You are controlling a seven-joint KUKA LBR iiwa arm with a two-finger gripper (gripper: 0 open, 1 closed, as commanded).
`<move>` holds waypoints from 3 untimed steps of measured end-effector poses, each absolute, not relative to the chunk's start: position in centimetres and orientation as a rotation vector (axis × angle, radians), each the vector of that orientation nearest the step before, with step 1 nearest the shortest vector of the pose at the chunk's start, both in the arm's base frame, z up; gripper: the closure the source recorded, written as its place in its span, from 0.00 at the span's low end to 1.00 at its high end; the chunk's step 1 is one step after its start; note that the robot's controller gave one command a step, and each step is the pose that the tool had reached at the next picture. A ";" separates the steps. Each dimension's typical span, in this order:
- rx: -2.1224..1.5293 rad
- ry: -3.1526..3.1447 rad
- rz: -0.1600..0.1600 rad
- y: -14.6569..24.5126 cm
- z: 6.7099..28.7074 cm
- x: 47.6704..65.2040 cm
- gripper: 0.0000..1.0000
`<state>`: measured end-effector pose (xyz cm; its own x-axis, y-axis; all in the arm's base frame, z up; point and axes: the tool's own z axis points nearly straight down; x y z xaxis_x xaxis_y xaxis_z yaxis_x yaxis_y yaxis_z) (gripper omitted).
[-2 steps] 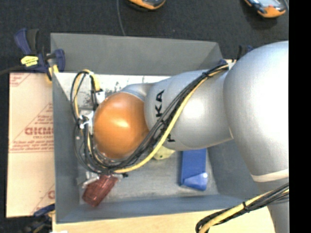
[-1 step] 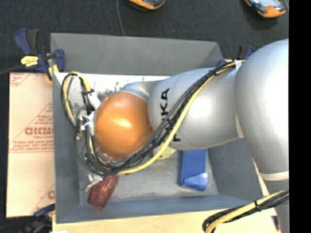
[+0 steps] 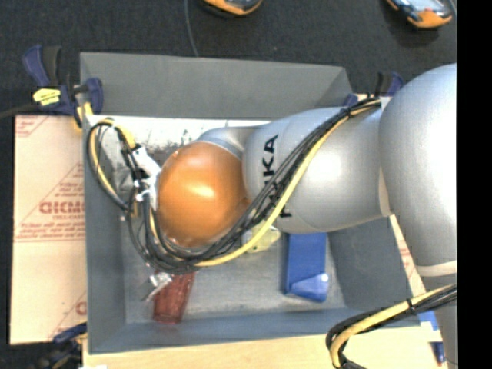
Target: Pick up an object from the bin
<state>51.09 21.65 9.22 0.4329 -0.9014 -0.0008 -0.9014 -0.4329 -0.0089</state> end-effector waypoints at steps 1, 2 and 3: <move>-2.427 1.978 -0.004 22.1 12.8 50.7 1.00; -2.682 1.616 -0.002 16.6 10.5 53.2 1.00; -2.732 1.525 -0.006 17.2 10.6 53.0 1.00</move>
Offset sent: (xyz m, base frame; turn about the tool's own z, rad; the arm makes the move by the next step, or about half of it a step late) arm 0.0280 -0.0660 0.0041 -0.0561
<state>52.99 17.20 10.57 0.5246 -0.8513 -0.0031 -0.8513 -0.5246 -0.0130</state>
